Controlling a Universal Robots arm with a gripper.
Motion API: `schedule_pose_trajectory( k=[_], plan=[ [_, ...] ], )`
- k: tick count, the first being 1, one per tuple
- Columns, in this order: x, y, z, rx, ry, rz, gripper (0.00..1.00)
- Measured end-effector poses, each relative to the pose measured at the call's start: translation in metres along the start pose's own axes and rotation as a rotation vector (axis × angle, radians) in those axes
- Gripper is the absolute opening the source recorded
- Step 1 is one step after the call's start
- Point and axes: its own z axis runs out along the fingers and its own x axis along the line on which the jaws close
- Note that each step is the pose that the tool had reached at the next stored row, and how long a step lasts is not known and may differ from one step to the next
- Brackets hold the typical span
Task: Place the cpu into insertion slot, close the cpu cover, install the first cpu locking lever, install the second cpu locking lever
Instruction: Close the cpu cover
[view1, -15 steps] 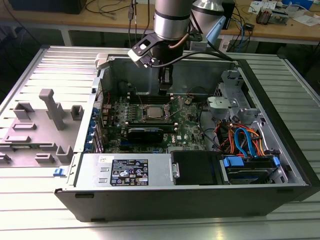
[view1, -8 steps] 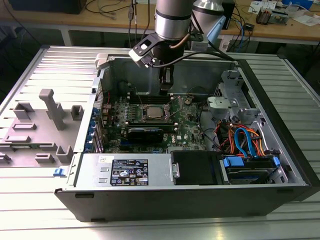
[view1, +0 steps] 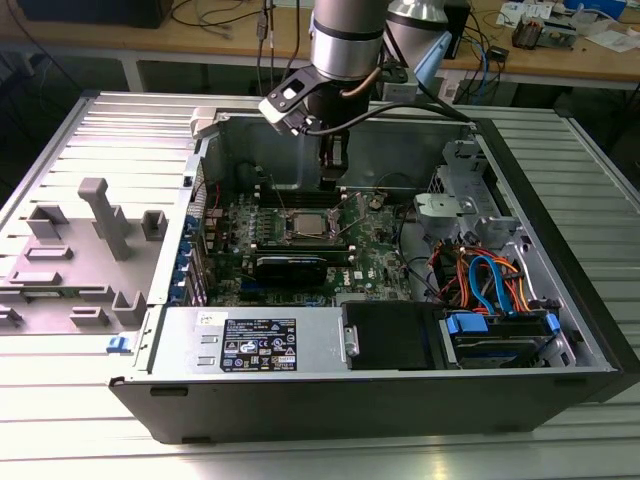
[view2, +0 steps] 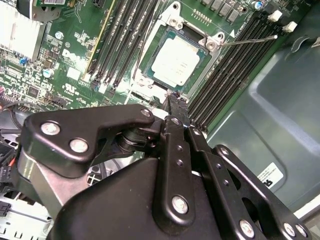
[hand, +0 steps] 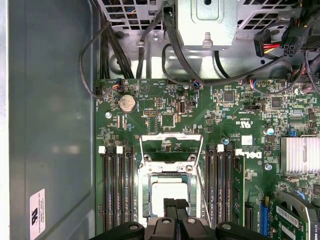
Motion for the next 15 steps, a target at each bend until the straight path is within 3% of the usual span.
schedule_pose_trajectory(
  k=[15],
  plan=[
    [0.0000, 0.0023, 0.0000, 0.0000, 0.0000, 0.000, 0.11]
  ],
)
